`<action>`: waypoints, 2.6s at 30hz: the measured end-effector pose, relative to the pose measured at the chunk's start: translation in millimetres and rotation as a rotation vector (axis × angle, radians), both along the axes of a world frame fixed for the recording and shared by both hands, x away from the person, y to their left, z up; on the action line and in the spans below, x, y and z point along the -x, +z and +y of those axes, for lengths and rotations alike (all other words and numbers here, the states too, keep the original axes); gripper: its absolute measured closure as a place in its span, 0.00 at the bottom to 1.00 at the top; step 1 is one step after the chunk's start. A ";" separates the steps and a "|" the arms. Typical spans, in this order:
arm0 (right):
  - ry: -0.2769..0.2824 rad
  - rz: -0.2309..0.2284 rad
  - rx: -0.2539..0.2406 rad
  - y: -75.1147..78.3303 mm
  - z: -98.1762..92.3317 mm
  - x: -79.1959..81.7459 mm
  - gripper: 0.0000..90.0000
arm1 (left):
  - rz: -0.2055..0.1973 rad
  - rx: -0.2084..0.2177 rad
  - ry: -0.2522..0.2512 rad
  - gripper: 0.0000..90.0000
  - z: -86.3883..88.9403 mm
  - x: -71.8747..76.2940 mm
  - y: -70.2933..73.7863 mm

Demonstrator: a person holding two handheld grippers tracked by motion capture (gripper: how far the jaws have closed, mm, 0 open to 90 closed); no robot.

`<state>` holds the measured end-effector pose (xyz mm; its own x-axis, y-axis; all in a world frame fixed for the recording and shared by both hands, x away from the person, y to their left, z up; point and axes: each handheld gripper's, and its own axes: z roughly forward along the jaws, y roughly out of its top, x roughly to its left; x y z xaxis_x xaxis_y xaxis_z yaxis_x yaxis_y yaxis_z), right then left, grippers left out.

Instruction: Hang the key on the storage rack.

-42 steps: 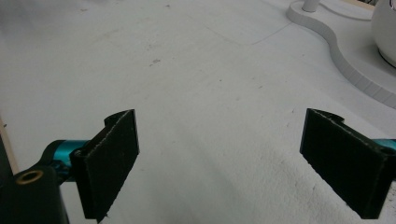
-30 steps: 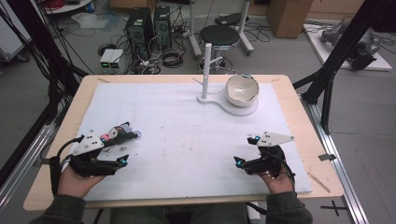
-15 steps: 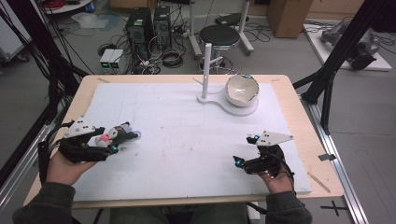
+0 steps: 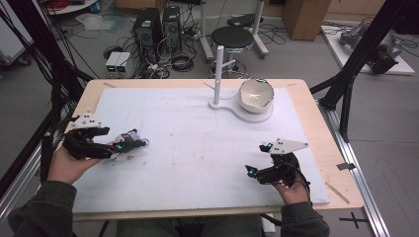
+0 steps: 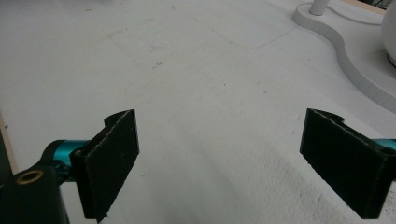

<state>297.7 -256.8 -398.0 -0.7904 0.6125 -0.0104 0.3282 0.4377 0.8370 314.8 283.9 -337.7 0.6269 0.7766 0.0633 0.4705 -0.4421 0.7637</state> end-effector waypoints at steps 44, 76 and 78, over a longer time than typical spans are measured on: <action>0.008 0.010 -0.014 -0.3 -1.3 -1.9 0.12 | 0.217 -0.089 0.039 0.35 11.8 -45.1 -56.9; 0.015 0.011 -0.025 0.4 -0.4 -1.2 0.12 | 0.228 -0.157 0.041 0.45 5.3 -45.0 -67.7; 0.017 0.010 -0.024 0.2 -0.4 -1.4 0.12 | 0.221 -0.161 0.044 0.47 4.8 -44.2 -67.9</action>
